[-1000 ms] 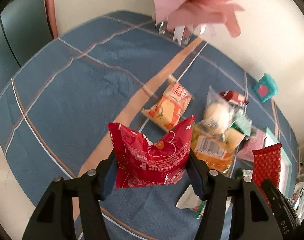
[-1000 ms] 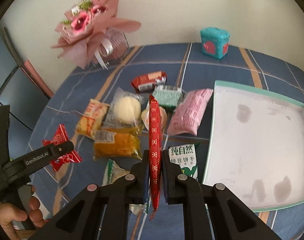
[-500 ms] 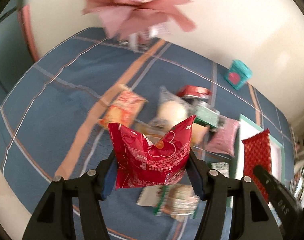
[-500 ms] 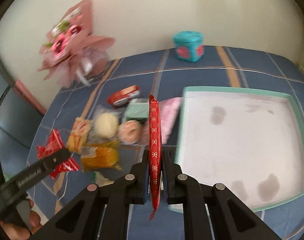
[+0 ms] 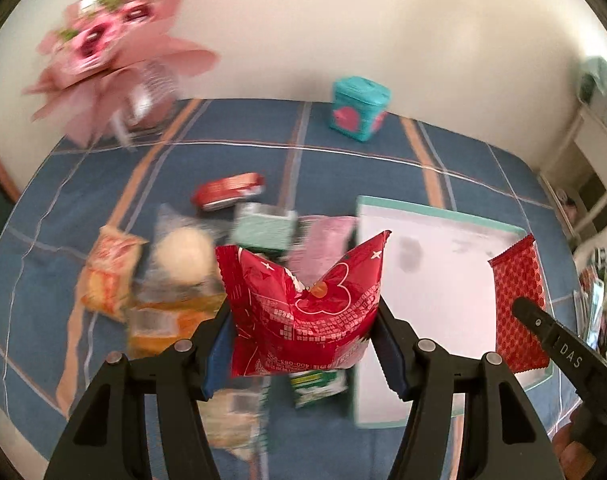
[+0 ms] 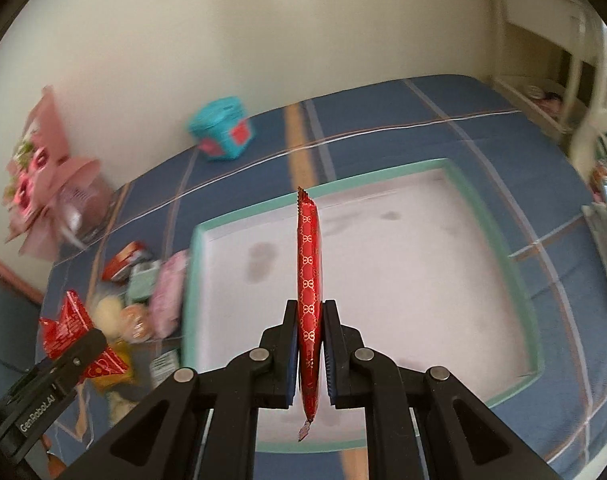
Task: Organize snacks
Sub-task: 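Carry both packets over the white tray and open both tools to release them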
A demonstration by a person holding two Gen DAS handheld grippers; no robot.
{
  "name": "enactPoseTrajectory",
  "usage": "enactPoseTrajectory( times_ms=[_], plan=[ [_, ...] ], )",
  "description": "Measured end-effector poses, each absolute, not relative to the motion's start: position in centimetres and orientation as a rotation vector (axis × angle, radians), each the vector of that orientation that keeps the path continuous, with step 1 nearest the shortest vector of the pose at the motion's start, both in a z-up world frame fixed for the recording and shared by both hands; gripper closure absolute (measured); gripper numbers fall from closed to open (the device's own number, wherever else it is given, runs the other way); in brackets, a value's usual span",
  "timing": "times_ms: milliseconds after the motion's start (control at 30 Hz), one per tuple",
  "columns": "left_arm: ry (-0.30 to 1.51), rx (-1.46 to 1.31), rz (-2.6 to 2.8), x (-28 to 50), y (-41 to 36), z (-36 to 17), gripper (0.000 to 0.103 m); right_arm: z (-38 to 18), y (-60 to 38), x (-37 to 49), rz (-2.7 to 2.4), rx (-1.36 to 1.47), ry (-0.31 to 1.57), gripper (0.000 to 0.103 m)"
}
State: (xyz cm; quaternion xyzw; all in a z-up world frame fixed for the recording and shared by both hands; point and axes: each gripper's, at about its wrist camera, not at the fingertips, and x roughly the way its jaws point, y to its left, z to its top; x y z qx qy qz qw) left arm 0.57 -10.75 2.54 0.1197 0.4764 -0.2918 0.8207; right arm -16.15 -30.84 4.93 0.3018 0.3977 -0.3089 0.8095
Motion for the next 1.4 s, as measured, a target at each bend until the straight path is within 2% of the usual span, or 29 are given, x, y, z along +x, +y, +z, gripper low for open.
enactPoseTrajectory(
  times_ms=[500,1033,1400],
  plan=[
    [1.025,0.397,-0.730,-0.7,-19.6,-0.1,0.039,3.3,-36.5,-18.5,-0.848,0.621,0.894,0.091],
    [1.054,0.426,-0.741,0.8,-22.0,-2.3,0.038,2.0,-39.0,-16.5,-0.993,0.466,0.991,0.091],
    [1.109,0.453,-0.749,0.5,-22.6,-3.1,0.035,0.4,-38.7,-15.6,-0.993,0.465,1.066,0.090]
  ],
)
